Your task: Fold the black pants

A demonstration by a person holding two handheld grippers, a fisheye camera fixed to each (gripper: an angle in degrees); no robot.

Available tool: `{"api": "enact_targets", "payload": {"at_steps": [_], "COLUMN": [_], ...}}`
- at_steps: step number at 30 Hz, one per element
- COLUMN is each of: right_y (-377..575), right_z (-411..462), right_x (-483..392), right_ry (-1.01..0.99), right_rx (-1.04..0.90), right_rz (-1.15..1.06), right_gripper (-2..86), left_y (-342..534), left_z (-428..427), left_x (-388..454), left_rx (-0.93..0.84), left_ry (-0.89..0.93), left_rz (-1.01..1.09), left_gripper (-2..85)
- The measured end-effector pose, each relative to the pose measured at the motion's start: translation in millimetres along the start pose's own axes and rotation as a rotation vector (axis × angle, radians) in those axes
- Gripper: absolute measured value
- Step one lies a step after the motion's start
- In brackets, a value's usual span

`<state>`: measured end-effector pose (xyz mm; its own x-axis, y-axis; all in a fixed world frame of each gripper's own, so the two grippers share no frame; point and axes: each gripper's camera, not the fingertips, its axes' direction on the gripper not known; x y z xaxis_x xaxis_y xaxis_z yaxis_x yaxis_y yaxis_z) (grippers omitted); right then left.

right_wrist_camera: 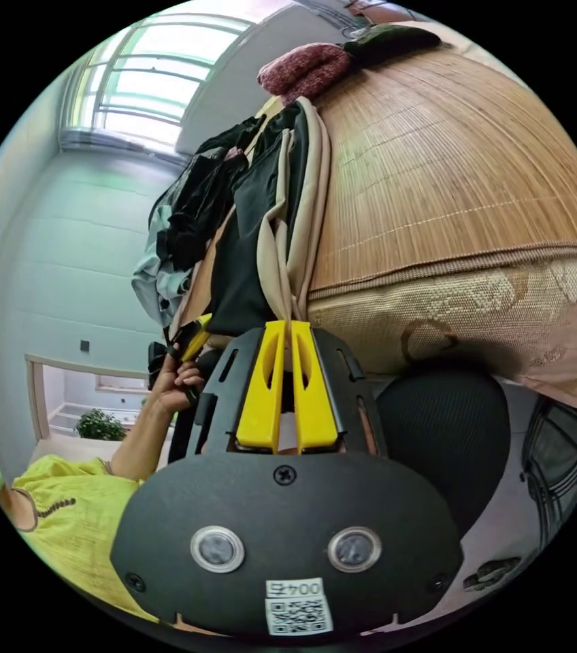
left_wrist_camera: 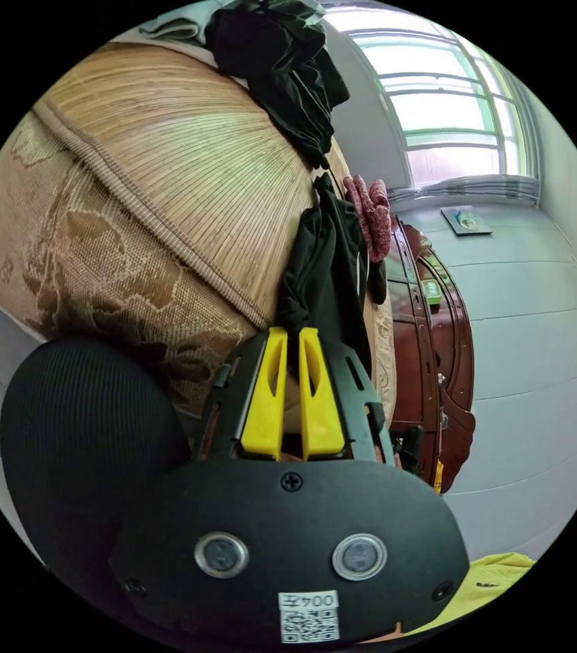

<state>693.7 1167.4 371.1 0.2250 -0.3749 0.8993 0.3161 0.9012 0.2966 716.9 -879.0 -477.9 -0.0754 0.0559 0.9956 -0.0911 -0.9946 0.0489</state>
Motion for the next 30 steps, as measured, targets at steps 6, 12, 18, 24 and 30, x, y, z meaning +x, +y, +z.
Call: {"api": "enact_targets", "payload": {"at_steps": [6,12,18,24,30], "right_y": [-14,-49,-135,-244,-329], "right_z": [-25,-64,-51,-14,16], "right_x": [-13,-31,-35,-27,-2], "right_ry": [0.158,0.100,0.024,0.013,-0.060], "right_rx": [0.014,0.175,0.177,0.127,0.063], "right_rz": [-0.056,-0.187,-0.232,-0.223,-0.123], "right_gripper": [6.9,8.5,9.5,10.1,12.2], "left_y": [-7,-23,-92,-199,-299], "left_z": [-5,-27,11,106,210], "left_x": [16,36,83,119,122], "left_rx": [-0.029,0.046,0.000,-0.070,-0.193], "left_ry": [0.021,0.017,-0.061,-0.196,-0.178], "left_rz": [0.038,0.094,0.366,0.576,0.553], "left_gripper": [3.4,3.2,4.3,8.1,10.9]}}
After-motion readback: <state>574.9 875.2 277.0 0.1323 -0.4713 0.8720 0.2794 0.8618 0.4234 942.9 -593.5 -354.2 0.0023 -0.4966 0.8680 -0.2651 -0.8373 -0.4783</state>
